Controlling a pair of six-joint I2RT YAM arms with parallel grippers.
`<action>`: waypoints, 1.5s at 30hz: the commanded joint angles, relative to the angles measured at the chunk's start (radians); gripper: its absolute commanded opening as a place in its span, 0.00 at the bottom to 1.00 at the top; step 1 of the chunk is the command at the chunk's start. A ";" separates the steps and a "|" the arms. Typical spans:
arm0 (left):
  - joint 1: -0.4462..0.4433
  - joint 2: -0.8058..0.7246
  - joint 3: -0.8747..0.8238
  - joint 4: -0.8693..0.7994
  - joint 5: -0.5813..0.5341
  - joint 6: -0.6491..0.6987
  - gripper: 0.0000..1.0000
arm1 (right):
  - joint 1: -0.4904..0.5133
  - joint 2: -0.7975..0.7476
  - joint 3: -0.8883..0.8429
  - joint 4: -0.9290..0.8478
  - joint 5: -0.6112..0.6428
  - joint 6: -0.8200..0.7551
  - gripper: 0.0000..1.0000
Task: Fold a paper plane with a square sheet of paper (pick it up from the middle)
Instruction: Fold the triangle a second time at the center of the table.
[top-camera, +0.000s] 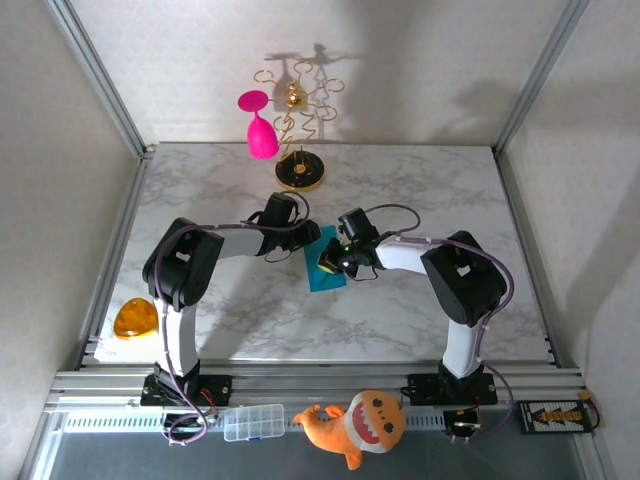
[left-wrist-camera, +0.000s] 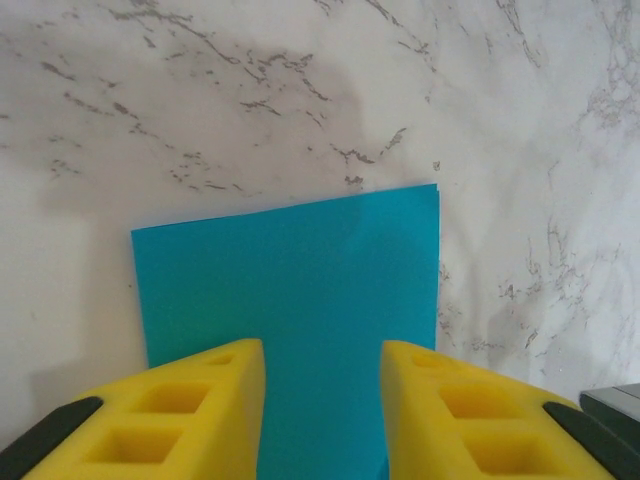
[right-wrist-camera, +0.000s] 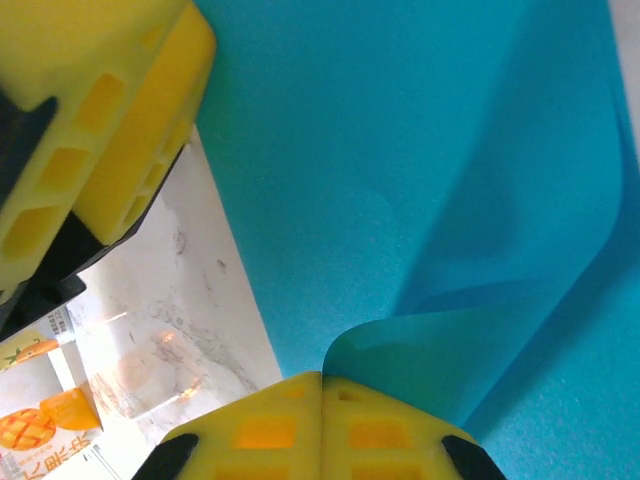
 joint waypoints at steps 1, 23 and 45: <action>-0.003 0.048 -0.040 -0.045 -0.019 -0.010 0.35 | 0.009 0.020 0.029 0.011 0.022 0.023 0.00; -0.003 0.056 -0.046 -0.042 -0.015 -0.011 0.35 | 0.012 0.062 0.068 0.012 0.017 0.013 0.00; -0.003 0.055 -0.049 -0.044 -0.014 -0.010 0.35 | 0.012 0.070 0.051 0.031 0.042 0.044 0.00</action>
